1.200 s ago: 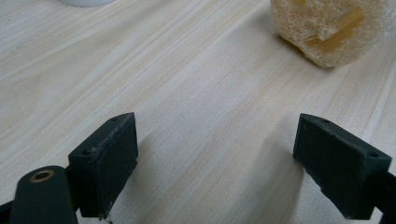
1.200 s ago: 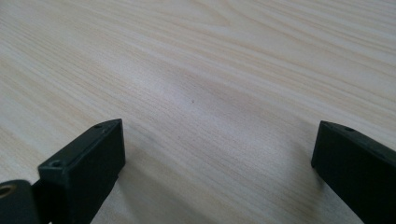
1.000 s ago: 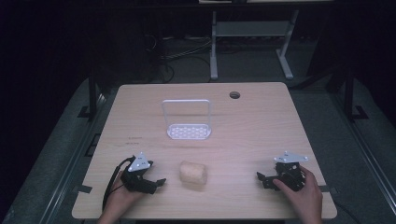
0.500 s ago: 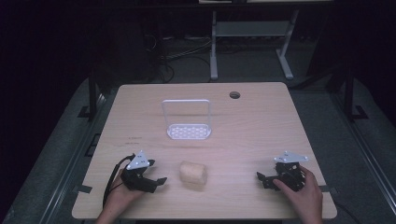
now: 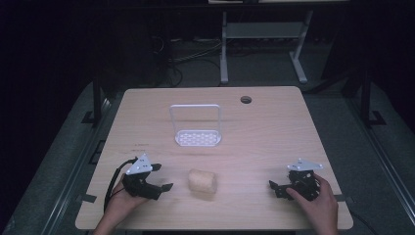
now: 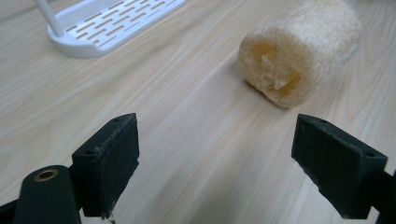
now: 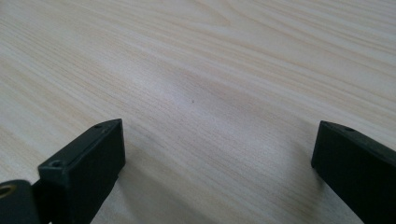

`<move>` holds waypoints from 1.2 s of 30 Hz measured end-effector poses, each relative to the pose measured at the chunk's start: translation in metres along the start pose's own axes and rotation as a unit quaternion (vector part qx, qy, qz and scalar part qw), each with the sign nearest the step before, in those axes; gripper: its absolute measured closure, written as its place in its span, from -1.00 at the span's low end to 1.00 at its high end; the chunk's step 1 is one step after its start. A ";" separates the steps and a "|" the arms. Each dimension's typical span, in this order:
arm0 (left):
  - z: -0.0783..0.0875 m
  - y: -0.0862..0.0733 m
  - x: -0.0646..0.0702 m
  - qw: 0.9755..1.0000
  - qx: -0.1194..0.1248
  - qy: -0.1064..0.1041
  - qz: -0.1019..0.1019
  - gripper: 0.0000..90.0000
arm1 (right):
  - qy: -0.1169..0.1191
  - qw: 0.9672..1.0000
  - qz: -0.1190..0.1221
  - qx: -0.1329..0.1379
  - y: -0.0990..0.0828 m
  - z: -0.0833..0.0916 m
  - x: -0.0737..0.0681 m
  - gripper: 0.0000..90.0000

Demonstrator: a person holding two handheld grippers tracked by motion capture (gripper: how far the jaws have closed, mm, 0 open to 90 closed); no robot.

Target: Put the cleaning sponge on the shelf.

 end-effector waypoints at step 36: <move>-0.022 0.048 0.013 0.995 -0.007 -0.073 -0.068 -0.68 | 0.000 1.000 0.000 0.000 0.000 0.000 0.000 -0.94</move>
Point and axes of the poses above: each handheld gripper's, and its own axes: z roughly backward along the jaws, y roughly out of its top, x roughly to its right, the point moved 8 cm from there along -z, roughly forward along the jaws, and after that the axes turned 1 degree about x, right-handed, at the moved point
